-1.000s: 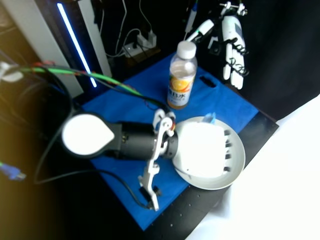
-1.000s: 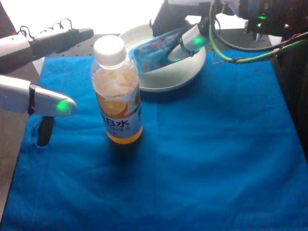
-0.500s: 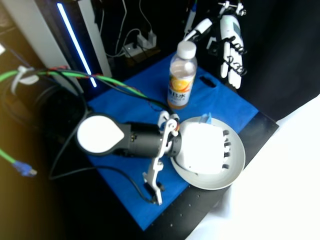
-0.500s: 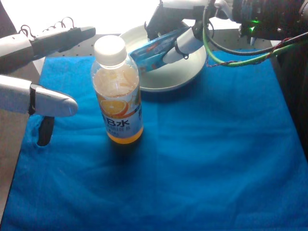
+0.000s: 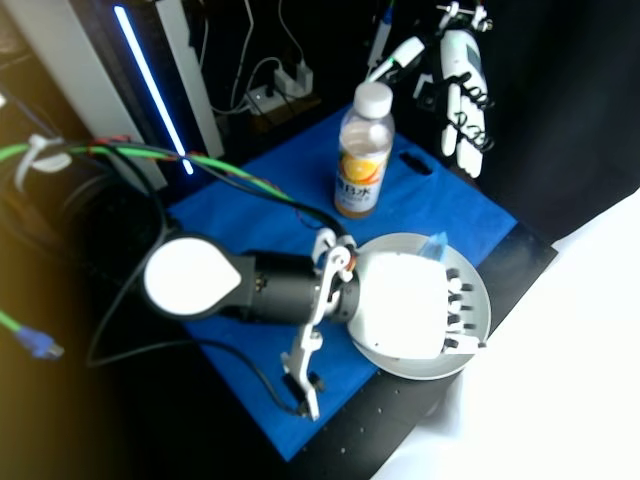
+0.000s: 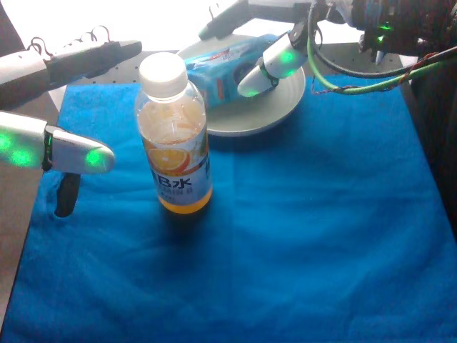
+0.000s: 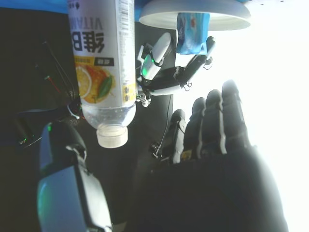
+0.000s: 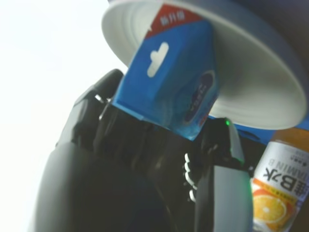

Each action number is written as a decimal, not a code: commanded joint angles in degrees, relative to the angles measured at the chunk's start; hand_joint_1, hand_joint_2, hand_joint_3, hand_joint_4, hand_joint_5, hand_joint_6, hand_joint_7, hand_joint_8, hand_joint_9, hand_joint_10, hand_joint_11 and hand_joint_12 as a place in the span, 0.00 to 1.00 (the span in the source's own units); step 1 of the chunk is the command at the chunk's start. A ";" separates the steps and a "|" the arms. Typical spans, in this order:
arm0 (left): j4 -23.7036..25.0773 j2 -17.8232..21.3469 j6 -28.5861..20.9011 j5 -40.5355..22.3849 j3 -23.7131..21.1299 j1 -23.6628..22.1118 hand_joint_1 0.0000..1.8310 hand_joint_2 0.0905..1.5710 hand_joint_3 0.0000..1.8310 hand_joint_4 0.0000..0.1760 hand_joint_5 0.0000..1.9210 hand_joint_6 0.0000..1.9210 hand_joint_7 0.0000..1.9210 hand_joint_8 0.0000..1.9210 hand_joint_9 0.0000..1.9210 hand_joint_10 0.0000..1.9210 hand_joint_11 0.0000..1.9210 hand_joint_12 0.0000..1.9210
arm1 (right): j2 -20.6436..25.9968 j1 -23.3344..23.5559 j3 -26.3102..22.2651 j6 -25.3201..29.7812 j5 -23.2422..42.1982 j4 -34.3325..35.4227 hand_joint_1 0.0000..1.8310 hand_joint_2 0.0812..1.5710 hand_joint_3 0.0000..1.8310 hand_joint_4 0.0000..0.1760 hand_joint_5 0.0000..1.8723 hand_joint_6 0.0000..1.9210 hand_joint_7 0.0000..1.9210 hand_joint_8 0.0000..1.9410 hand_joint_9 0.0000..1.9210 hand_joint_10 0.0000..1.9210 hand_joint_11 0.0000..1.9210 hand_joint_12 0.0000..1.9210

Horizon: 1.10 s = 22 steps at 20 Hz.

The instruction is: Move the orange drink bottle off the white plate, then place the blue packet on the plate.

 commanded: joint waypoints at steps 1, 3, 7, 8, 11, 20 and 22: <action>-2.73 -0.02 -0.65 -5.89 0.11 -0.55 0.31 0.48 0.00 0.72 0.00 0.00 0.00 0.00 0.00 0.00 0.01 0.04 | 0.08 0.43 0.21 0.15 3.66 4.25 0.50 0.46 0.00 0.94 0.09 0.00 0.14 0.00 0.14 0.00 0.00 0.33; -2.76 0.07 -0.67 -5.65 0.11 -0.51 0.30 0.48 0.00 0.60 0.00 0.00 0.00 0.00 0.01 0.00 0.03 0.05 | 0.63 0.44 -0.03 0.15 5.21 6.21 0.45 0.40 0.00 0.99 0.02 0.00 0.07 0.00 0.06 0.00 0.00 0.19; -3.70 1.15 -0.66 -5.29 0.04 -0.32 0.29 0.48 0.00 0.63 0.00 0.00 0.00 0.00 0.01 0.00 0.02 0.05 | 4.81 1.14 -3.66 -0.48 8.28 11.63 0.46 0.36 0.00 1.00 0.00 0.00 0.00 0.00 0.00 0.00 0.00 0.04; -4.64 1.87 -0.33 -5.45 -0.22 0.21 0.29 0.48 0.00 0.66 0.00 0.00 0.00 0.00 0.00 0.00 0.02 0.05 | 6.73 1.61 -5.63 -1.93 9.13 13.37 0.46 0.36 0.00 1.00 0.00 0.00 0.00 0.00 0.00 0.00 0.00 0.02; -12.00 6.29 4.34 -8.98 -2.92 4.90 0.27 0.45 0.00 0.55 0.00 0.00 0.00 0.00 0.01 0.00 0.03 0.05 | 14.77 4.67 -15.26 -7.72 9.81 15.93 0.40 0.35 0.00 1.00 0.00 0.00 0.00 0.00 0.00 0.00 0.00 0.00; -25.37 11.52 12.09 -23.12 -8.00 12.97 0.20 0.50 0.01 0.95 0.00 0.00 0.00 0.00 0.03 0.00 0.00 0.20 | 31.63 7.51 -34.73 -20.94 14.51 26.92 0.48 0.35 0.00 1.00 0.00 0.00 0.00 0.00 0.00 0.00 0.00 0.00; -27.55 11.56 12.93 -27.75 -8.85 14.77 0.21 0.51 0.00 0.99 0.00 0.00 0.00 0.00 0.01 0.00 0.00 0.17 | 35.43 5.73 -39.04 -26.54 16.80 32.89 0.46 0.34 0.00 1.00 0.00 0.00 0.00 0.00 0.00 0.00 0.00 0.00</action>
